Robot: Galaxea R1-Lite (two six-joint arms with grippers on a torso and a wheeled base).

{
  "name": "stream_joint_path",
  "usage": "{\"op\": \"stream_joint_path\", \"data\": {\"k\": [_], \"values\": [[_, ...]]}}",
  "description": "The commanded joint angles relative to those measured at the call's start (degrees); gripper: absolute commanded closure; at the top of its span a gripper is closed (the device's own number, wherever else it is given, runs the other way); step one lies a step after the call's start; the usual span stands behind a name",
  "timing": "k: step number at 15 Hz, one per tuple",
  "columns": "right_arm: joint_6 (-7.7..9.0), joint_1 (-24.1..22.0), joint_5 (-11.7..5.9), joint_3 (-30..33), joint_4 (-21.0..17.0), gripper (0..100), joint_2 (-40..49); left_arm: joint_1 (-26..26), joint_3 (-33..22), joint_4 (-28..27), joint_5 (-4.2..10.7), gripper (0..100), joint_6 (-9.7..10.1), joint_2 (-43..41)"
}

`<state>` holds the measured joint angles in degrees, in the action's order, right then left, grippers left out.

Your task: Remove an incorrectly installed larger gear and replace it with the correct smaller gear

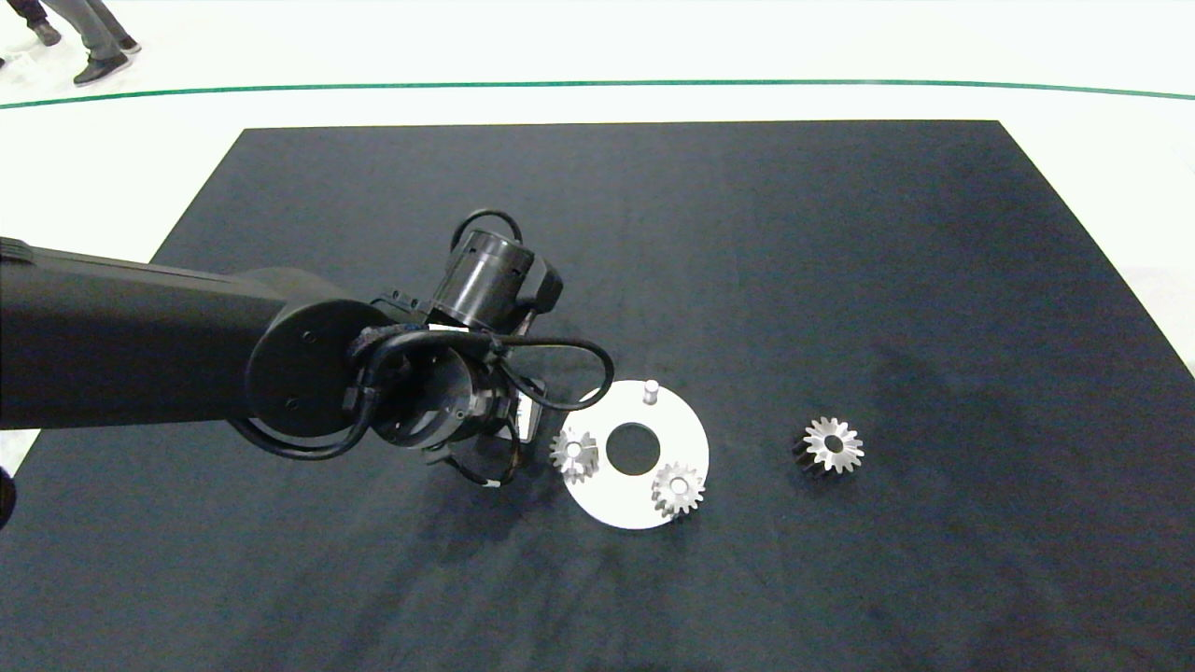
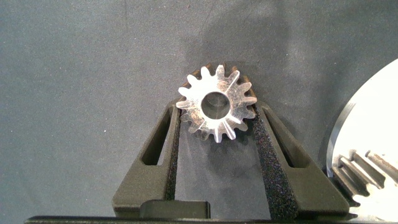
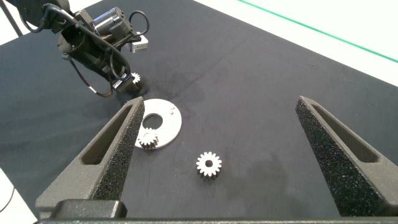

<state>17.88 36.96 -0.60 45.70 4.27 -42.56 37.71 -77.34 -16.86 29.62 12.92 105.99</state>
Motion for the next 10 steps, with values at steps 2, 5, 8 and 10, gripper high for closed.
{"op": "stream_joint_path", "data": {"k": [2,5,8,10], "values": [[0.13,0.0,-0.02,-0.1,0.0,0,-0.2,-0.1,-0.2,0.1,0.08,68,0.17,0.4],[0.13,0.0,-0.02,-0.2,0.0,0,-0.2,-0.1,-0.2,0.2,0.08,74,0.35,0.2],[0.13,0.0,-0.02,-0.3,0.0,0,-0.2,-0.2,0.1,0.2,0.08,80,1.58,-0.5],[0.13,0.0,-0.02,-0.3,0.0,0,-0.2,0.0,0.5,0.2,0.08,85,2.81,-1.8]]}}
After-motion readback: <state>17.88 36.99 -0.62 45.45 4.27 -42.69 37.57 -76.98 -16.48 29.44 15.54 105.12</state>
